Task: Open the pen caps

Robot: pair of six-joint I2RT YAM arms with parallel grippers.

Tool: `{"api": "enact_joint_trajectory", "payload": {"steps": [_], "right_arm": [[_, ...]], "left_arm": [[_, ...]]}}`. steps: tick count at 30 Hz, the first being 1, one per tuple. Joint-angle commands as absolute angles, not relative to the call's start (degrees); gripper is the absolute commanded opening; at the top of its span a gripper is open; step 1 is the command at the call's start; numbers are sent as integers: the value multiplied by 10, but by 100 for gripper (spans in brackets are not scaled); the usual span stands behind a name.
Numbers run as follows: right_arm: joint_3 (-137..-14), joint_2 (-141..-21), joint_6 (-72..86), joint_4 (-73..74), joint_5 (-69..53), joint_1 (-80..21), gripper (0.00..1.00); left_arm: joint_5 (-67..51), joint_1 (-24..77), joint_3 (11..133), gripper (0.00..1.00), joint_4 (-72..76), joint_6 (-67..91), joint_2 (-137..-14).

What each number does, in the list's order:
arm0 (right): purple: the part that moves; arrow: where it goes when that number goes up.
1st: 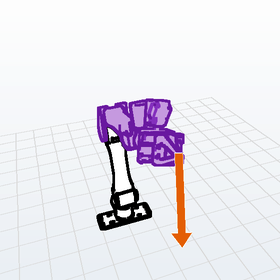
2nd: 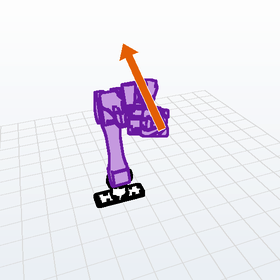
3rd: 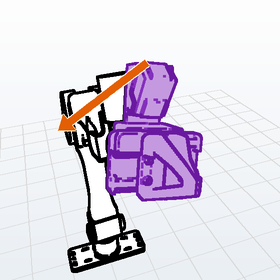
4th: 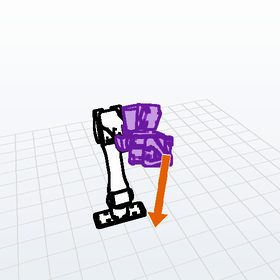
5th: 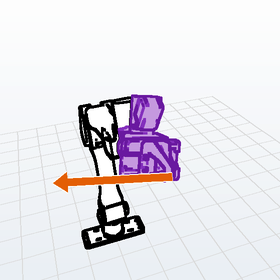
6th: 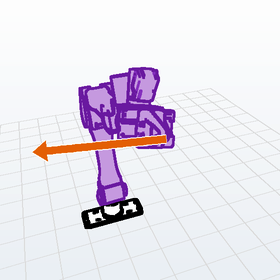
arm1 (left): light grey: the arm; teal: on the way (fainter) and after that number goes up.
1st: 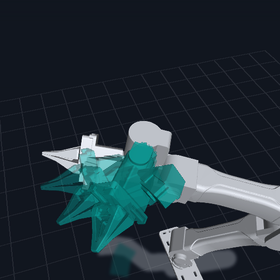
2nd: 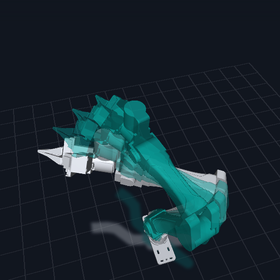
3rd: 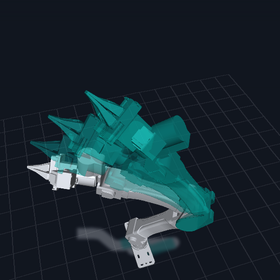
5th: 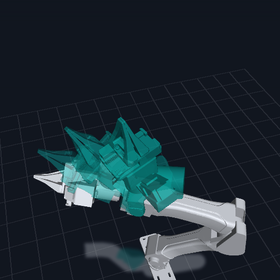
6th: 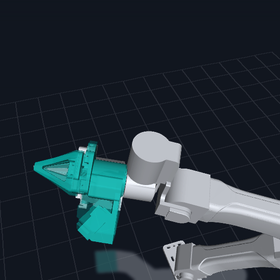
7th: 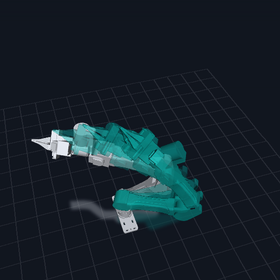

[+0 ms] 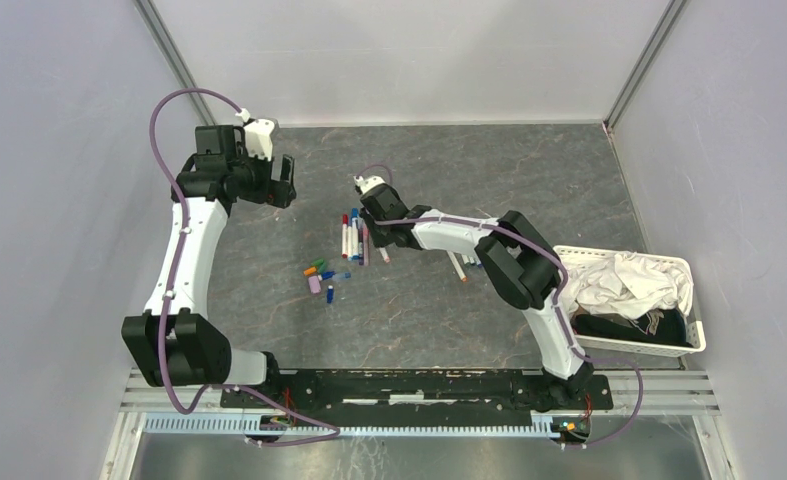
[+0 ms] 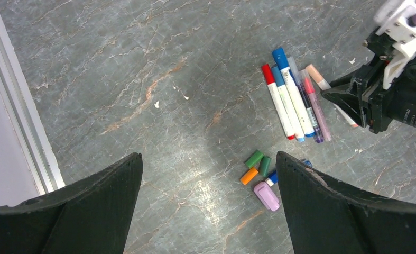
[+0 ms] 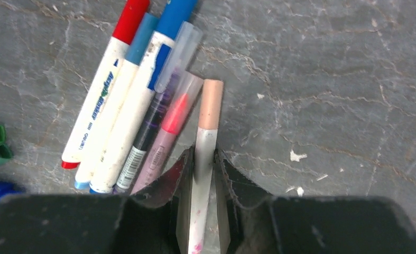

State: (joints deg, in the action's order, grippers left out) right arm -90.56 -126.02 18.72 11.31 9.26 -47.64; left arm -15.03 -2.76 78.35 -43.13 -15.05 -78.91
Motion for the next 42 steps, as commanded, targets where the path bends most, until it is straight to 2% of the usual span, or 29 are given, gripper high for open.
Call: {"api": "enact_joint_trajectory", "payload": {"steps": [1,3,7,9,13,15,19,22,27,31,34,39,42], "right_arm": [[-846,-1215,151,135,155,-480,29],[-820,-1195,141,135,159,-480,36],[-765,-1159,131,113,153,-479,37],[-748,-1148,128,100,141,-478,29],[-738,-1126,118,82,101,-467,2],[-735,-1105,113,78,62,-455,0],[-722,-1046,102,70,-59,-425,0],[-718,-1011,92,84,-196,-402,0],[-721,-997,69,142,-436,-396,0],[-712,-1001,67,162,-554,-404,0],[-714,-1007,74,163,-592,-410,0],[-723,-1023,105,146,-603,-411,0],[-728,-1033,114,144,-606,-412,0]], "left_arm": [[-151,-26,783,100,-424,-154,-775],[-155,-26,784,100,-423,-158,-774],[-177,-26,785,100,-424,-158,-776],[-196,-25,783,100,-425,-160,-776],[-260,-25,773,100,-445,-206,-775],[-309,-23,764,100,-470,-260,-774],[-385,-8,736,100,-541,-405,-770],[-424,21,718,100,-583,-518,-767],[-447,73,695,100,-628,-653,-763],[-451,118,668,100,-629,-718,-741],[-441,153,657,96,-632,-737,-733],[-419,184,643,74,-639,-748,-729],[-416,188,633,65,-634,-749,-723]]}}
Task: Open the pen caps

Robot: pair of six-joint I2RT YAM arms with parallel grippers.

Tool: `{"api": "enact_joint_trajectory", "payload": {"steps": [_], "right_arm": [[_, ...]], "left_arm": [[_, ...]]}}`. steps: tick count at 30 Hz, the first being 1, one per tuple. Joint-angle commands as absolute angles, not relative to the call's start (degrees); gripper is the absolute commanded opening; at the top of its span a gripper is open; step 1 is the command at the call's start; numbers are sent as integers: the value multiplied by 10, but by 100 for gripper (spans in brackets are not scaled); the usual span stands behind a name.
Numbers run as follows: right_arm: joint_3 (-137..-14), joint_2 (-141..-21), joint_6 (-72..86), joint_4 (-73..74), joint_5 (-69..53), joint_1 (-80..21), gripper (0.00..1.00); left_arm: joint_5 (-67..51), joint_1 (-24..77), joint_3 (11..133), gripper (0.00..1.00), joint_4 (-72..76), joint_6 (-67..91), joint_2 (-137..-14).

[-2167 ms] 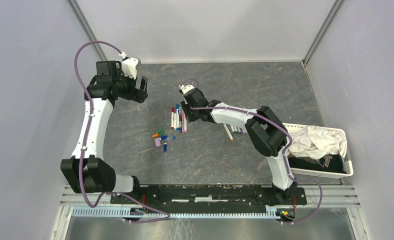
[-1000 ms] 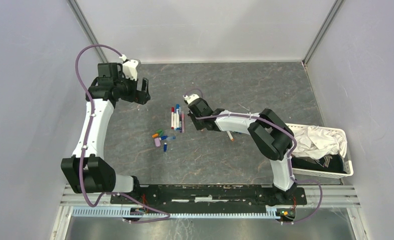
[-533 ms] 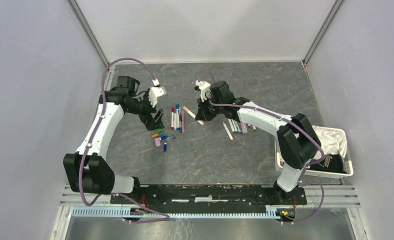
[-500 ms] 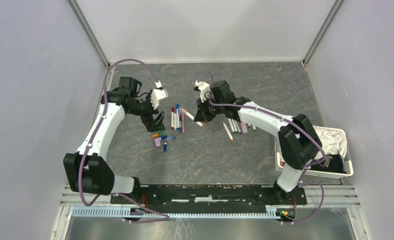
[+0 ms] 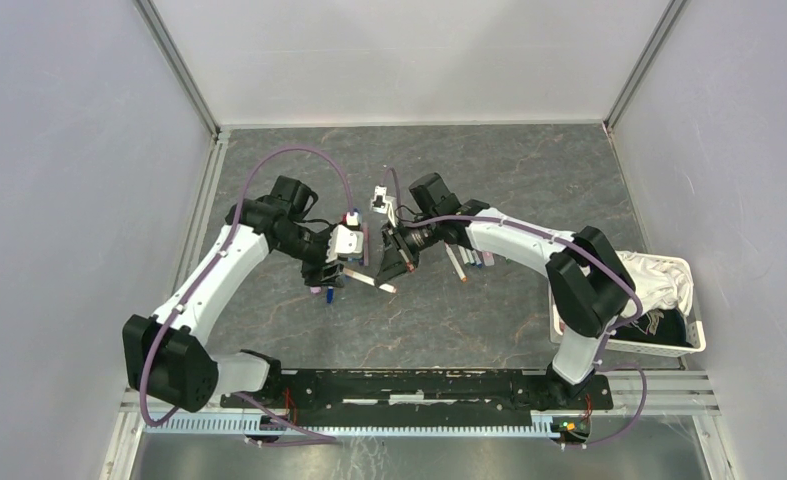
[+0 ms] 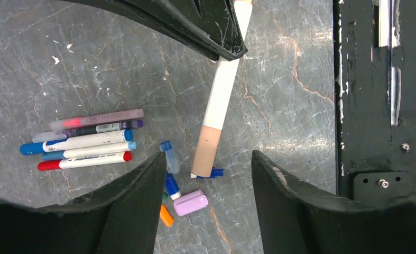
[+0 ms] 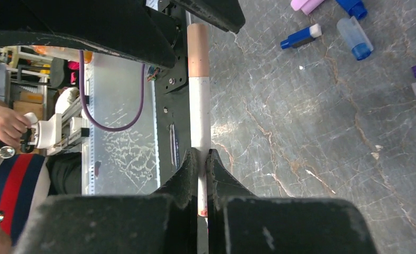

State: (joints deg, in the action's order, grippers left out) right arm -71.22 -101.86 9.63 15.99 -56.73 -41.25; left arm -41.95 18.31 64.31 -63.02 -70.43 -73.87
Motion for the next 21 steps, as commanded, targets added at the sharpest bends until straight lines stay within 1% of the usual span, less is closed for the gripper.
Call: {"api": "enact_joint_trajectory", "payload": {"steps": [1,3,6,12,15,17,18,19,20,21], "right_arm": [[-729,-1035,116,143,-605,-412,0],[-728,-1036,124,135,-608,-413,0],[-727,-1036,140,120,-614,-416,0],[-740,-1045,151,115,-619,-424,0],[-747,-1049,145,127,-617,-423,0],[-752,-1052,141,137,-612,-423,0],[-753,-1054,141,138,-611,-424,6],[-754,-1055,143,136,-607,-423,16],[-752,-1055,150,129,-601,-424,28],[-745,-1053,166,106,-599,-426,37]], "left_arm": [[-414,189,631,61,-631,-750,-721],[-408,192,626,55,-626,-749,-720],[-403,200,620,50,-620,-748,-720],[-393,220,607,46,-603,-739,-719],[-388,222,608,34,-600,-737,-718],[-379,223,609,22,-599,-737,-717],[-374,223,611,14,-598,-737,-716],[-370,225,612,5,-597,-737,-715],[-368,225,613,3,-595,-734,-715],[-369,226,614,2,-594,-732,-713]]}}
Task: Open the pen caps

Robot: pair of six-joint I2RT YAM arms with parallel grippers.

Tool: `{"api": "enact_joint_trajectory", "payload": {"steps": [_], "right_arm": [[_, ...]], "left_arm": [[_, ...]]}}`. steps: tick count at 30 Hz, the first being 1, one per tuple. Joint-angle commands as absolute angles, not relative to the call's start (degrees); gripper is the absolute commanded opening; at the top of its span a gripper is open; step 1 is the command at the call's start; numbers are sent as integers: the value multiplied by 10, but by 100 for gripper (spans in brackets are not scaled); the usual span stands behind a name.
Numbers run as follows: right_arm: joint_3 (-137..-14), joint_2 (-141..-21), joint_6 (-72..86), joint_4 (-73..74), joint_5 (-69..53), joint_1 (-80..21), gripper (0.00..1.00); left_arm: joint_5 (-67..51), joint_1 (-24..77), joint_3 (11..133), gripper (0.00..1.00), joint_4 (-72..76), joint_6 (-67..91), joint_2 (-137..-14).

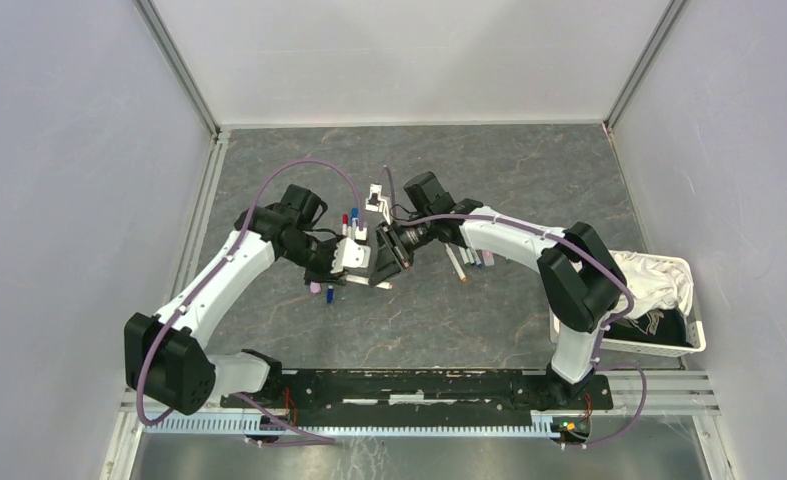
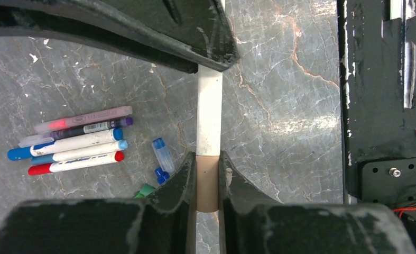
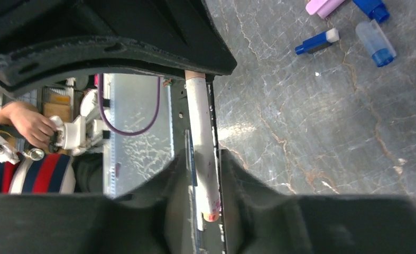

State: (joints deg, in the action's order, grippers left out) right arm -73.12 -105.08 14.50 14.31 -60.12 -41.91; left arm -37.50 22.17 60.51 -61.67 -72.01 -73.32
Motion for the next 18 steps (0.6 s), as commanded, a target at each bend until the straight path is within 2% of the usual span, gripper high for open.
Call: {"api": "enact_joint_trajectory", "payload": {"steps": [1,4,8,10,11,15,18], "right_arm": [[-737,-1052,190,71,-599,-429,44],[-744,-1071,235,21,-608,-447,53],[-780,-1113,276,-13,-623,-463,54],[-794,-1129,290,-22,-626,-463,47],[-800,-1136,294,-22,-630,-463,40],[-797,-1135,269,-1,-624,-457,1],[-774,-1119,218,66,-611,-450,0]], "left_arm": [[-372,226,615,2,-592,-729,-710],[-383,232,617,2,-582,-719,-702],[-381,240,619,2,-579,-711,-701],[-377,243,618,2,-579,-711,-701],[-374,243,618,2,-579,-712,-701],[-350,243,614,2,-578,-722,-703],[-309,243,607,2,-578,-737,-711]]}}
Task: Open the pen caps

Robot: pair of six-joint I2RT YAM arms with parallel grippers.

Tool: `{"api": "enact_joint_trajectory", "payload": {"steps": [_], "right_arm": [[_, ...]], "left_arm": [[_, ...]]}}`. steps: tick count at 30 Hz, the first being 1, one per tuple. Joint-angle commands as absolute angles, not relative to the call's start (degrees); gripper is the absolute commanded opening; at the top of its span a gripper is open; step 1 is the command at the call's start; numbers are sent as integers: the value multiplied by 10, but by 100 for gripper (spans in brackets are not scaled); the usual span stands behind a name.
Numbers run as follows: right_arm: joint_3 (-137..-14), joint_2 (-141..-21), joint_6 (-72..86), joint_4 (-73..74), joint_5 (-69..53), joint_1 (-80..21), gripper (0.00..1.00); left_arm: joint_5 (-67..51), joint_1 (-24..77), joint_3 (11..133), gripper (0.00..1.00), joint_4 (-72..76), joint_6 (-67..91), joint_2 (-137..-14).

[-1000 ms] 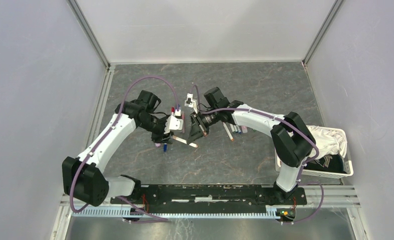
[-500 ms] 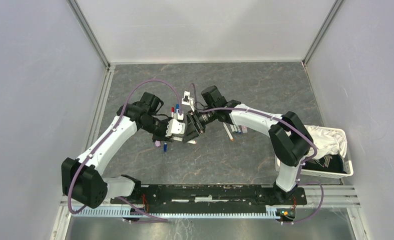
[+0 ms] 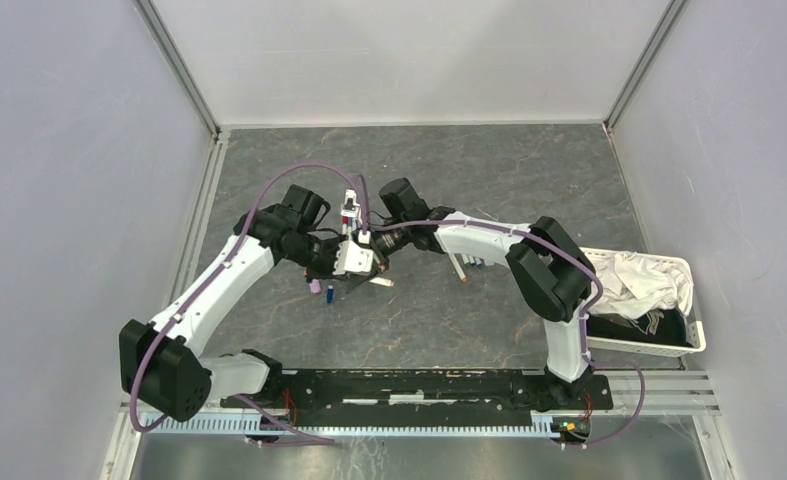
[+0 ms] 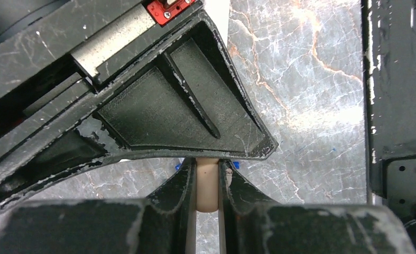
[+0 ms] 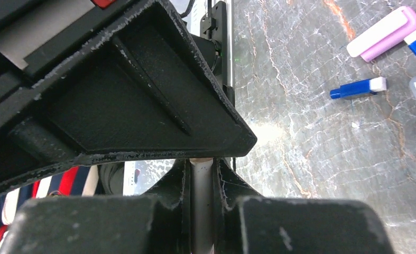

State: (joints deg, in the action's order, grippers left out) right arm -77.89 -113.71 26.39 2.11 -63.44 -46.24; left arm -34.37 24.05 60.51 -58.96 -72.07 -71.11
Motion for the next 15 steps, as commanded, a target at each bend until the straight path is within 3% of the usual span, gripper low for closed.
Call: {"api": "enact_joint_trajectory", "payload": {"steps": [1,6,15], "right_arm": [[-766,-1112,194,87,-604,-447,0],[-683,-1069,130,131,-585,-429,0],[-605,-1004,112,124,-561,-384,0]], "left_arm": [[-293,243,605,2,-578,-743,-714],[-223,227,612,2,-578,-778,-726],[-277,186,632,2,-582,-792,-752]]}}
